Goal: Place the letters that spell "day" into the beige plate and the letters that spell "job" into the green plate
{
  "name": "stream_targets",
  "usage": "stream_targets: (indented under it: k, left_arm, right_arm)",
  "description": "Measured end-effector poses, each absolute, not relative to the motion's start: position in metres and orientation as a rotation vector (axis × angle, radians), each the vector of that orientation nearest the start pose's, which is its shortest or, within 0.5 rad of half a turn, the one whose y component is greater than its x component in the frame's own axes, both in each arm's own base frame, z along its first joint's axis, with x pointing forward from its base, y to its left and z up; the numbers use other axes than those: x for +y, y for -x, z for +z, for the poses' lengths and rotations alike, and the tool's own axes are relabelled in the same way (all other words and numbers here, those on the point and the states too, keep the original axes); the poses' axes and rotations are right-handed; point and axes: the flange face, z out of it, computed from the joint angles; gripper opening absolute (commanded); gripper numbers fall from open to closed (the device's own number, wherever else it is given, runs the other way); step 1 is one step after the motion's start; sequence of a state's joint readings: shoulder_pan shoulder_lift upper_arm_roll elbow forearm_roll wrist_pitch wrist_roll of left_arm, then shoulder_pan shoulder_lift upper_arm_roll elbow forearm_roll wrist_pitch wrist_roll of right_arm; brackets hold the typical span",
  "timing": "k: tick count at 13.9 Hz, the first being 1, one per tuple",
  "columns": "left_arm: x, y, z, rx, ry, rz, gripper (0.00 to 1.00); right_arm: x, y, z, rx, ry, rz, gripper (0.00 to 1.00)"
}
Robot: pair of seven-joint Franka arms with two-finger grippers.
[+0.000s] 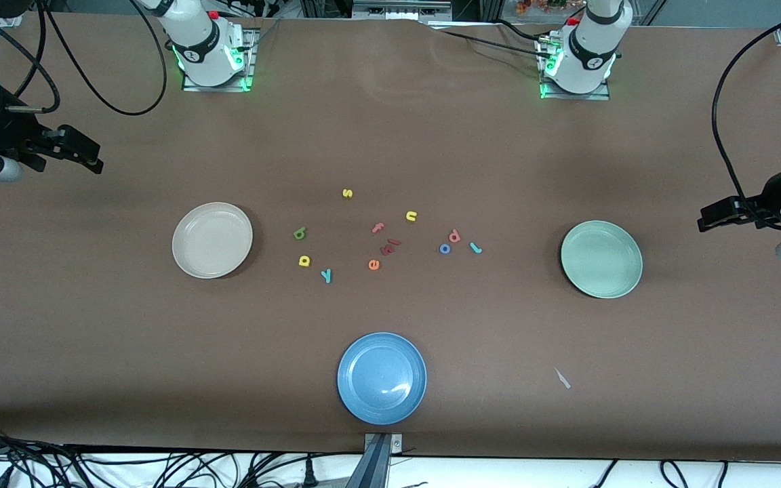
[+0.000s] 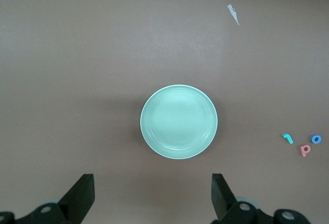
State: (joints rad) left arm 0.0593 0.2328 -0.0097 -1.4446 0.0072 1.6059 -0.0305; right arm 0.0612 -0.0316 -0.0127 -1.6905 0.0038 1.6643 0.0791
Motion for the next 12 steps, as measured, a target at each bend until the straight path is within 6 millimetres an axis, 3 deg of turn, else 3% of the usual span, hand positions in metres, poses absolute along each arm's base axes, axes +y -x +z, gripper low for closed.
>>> stream_targets:
  k: [12]
  left_arm:
    - [0.0311, -0.6227, 0.5493, -0.127, 3.146, 0.119, 1.0]
  right_arm:
    - [0.0304, -0.5524, 0.5919, 0.039, 3.136, -0.019, 1.0]
